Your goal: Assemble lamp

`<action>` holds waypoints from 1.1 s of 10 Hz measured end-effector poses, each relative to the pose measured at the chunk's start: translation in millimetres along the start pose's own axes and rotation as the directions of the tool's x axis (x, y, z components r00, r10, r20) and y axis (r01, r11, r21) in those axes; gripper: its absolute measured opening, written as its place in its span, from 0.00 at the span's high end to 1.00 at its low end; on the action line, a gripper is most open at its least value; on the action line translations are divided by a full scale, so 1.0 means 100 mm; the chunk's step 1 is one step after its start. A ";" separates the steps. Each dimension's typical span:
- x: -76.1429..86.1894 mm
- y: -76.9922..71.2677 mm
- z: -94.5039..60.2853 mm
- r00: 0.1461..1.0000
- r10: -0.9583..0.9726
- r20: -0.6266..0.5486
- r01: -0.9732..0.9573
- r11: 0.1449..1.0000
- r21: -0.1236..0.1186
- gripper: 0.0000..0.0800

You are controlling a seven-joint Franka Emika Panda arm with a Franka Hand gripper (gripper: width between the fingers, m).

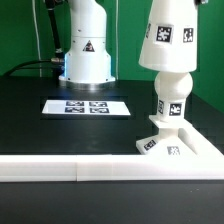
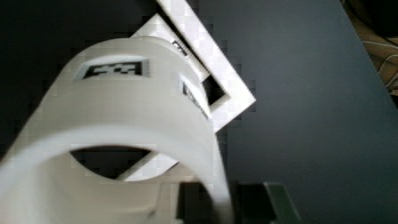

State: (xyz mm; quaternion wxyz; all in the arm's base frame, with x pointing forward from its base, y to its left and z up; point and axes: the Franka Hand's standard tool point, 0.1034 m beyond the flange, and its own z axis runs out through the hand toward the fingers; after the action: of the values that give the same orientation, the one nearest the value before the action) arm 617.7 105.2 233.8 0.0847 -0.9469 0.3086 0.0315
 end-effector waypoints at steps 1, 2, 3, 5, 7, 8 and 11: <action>0.00 0.00 0.07 1.000 0.000 -0.003 0.000 1.000 -0.004 0.94; 0.00 -0.01 0.14 1.000 -0.001 -0.007 0.001 1.000 -0.008 0.94; -0.01 -0.03 0.21 1.000 -0.003 -0.010 0.003 1.000 -0.011 0.94; 0.01 -0.01 0.40 1.000 -0.003 -0.022 0.003 1.000 -0.020 0.94; 0.01 0.03 0.56 1.000 -0.002 -0.024 0.001 0.999 -0.033 0.94; 0.01 0.05 0.61 1.000 -0.001 -0.020 0.001 0.999 -0.040 0.94; 0.00 0.12 0.68 1.000 0.001 -0.011 -0.002 0.999 -0.051 0.94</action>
Offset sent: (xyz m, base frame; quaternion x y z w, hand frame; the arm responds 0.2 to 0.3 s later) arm -0.0016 0.0077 -0.0287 -0.0103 0.0262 0.0064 0.9996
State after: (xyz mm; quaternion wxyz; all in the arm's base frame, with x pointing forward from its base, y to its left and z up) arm 610.4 107.6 165.5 0.0587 -0.9486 0.3090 0.0342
